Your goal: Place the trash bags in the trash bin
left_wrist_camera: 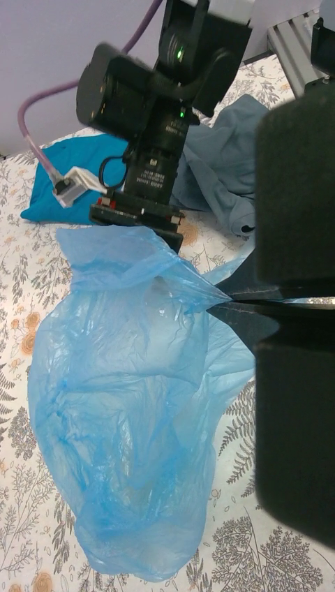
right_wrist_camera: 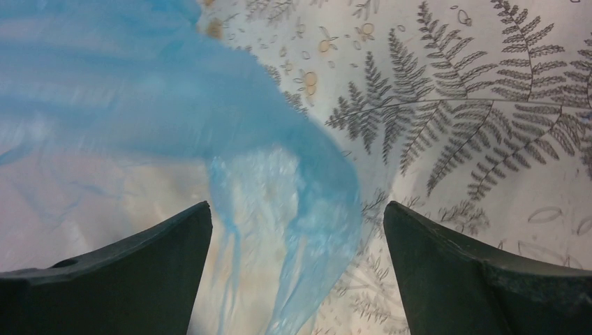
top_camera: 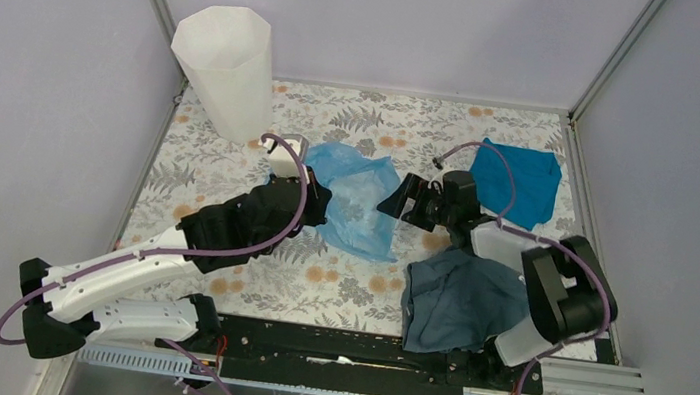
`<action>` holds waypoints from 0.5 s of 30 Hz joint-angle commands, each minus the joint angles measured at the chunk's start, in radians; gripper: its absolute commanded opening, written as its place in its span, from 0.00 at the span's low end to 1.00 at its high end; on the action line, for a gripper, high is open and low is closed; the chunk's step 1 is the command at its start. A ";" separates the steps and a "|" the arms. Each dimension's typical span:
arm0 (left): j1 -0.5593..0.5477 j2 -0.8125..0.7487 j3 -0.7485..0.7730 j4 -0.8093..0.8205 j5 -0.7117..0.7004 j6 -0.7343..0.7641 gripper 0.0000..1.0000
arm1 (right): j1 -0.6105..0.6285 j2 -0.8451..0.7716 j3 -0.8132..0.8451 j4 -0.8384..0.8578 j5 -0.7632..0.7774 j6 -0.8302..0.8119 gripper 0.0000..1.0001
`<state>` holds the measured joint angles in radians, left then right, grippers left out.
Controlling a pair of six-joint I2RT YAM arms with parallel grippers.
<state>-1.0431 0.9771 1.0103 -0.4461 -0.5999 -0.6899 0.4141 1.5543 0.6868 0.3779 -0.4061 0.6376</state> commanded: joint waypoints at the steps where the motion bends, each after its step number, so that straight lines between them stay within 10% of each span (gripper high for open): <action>1: 0.000 -0.011 -0.015 0.054 0.026 0.004 0.00 | -0.015 0.120 0.055 0.153 -0.019 0.029 0.93; 6: 0.000 -0.017 -0.033 0.054 0.020 0.017 0.00 | -0.014 0.173 0.069 0.258 -0.029 0.043 0.68; 11: 0.050 0.000 -0.040 0.053 0.027 0.024 0.00 | -0.015 0.184 0.162 0.109 -0.036 0.058 0.10; 15: 0.283 0.161 0.027 0.088 0.228 0.082 0.00 | -0.040 0.201 0.376 -0.166 0.038 0.013 0.00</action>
<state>-0.9485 1.0027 0.9672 -0.4229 -0.5476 -0.6678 0.4026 1.7462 0.8536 0.4244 -0.4168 0.6895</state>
